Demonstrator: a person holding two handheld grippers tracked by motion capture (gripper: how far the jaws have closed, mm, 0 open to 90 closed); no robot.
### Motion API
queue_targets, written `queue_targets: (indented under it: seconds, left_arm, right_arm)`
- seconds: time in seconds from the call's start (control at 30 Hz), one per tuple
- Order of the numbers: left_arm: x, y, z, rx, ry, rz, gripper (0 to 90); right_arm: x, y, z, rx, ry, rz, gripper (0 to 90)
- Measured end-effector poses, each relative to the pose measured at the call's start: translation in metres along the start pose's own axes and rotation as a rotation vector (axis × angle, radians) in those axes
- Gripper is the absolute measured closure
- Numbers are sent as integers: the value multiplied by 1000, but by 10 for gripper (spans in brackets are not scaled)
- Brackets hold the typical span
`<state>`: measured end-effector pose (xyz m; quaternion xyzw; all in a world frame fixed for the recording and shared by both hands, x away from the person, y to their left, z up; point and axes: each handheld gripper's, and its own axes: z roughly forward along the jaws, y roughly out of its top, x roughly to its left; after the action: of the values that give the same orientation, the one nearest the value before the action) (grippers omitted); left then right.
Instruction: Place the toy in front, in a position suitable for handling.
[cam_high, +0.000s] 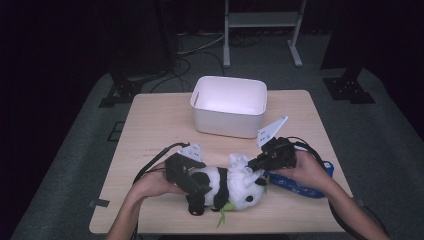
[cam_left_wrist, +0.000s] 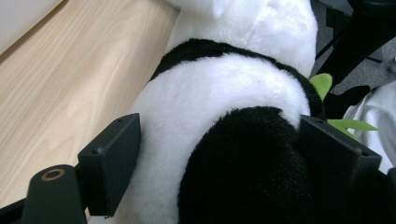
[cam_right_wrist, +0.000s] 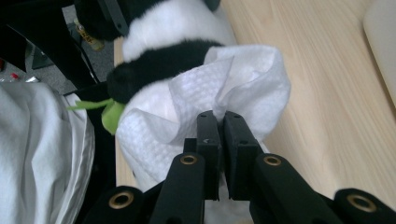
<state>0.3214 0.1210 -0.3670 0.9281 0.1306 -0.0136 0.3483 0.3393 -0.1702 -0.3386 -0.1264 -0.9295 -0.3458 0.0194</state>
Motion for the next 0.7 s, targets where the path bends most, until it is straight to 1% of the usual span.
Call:
queue_targets:
  seconds: [0.17,0.23,0.37,0.4,0.47,0.53,0.57,0.63,0.7]
  left_arm:
    - [0,3,0,15,-2,5,163]
    - [1,5,0,18,-5,1,156]
    - [3,10,4,38,-9,-1,95]
    - [3,11,5,46,-13,1,88]
    - [5,13,7,51,-22,6,85]
    - [7,14,11,58,-33,4,85]
    - [7,15,13,58,-38,3,90]
    - [8,16,14,62,-48,19,143]
    - [9,17,12,73,-47,28,242]
  right_arm:
    - [-4,-15,-5,-4,-3,26,849]
    - [-4,-18,-4,-11,6,34,850]
    - [-3,-17,2,-15,23,26,850]
    - [-3,-16,3,-13,25,31,850]
    - [-3,-15,6,-17,31,26,850]
    - [-4,-15,7,-22,35,31,850]
    - [-5,-15,8,-26,37,31,850]
    - [-6,-16,9,-32,41,36,850]
    - [-8,-17,9,-41,44,44,850]
